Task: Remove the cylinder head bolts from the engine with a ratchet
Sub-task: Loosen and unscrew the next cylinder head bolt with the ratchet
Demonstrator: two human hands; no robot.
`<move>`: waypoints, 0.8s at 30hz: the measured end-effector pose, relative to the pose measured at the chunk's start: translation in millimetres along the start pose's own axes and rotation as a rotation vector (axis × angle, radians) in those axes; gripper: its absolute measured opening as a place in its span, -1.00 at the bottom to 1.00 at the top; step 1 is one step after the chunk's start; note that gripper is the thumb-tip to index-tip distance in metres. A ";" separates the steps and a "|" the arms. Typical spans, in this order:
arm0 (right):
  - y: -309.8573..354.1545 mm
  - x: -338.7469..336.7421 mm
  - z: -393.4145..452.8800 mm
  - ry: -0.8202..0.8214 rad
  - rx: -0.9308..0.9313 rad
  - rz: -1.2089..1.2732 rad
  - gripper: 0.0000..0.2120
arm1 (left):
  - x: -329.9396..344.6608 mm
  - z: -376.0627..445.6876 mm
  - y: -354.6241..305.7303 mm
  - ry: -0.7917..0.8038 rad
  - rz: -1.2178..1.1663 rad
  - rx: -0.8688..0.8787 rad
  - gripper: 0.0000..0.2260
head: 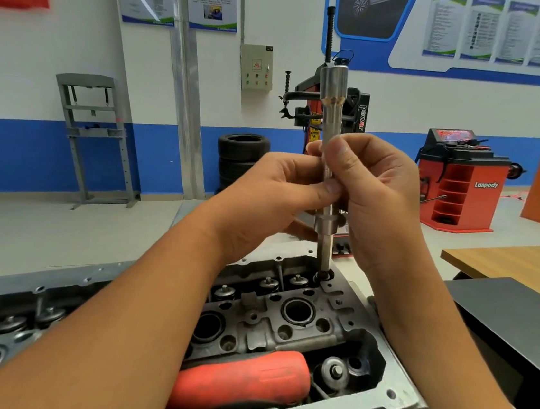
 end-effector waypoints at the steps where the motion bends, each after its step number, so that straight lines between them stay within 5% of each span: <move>1: -0.6 1.3 0.1 0.010 0.005 0.002 -0.86 | 2.5 0.0 0.9 0.014 -0.035 -0.014 -0.80; 10: 2.5 0.3 -1.1 -0.006 0.010 0.031 -0.77 | -15.7 -1.0 -10.5 -0.137 0.154 0.075 -0.69; 16: -0.9 1.5 0.0 0.010 0.020 0.002 -0.81 | 1.8 -1.5 1.8 0.017 -0.026 -0.027 -0.81; 24: -0.7 2.7 0.6 0.020 0.035 0.044 -0.83 | -8.7 0.6 -11.0 -0.094 0.100 0.097 -0.77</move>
Point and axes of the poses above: each hand's wrist, its own z-axis towards the middle knuckle, its own x-axis out of the palm, y = z × x, the point moved 10 cm from there along z, towards the middle knuckle, and after that the axes turned 9 degrees about x, right-handed, at the moved point
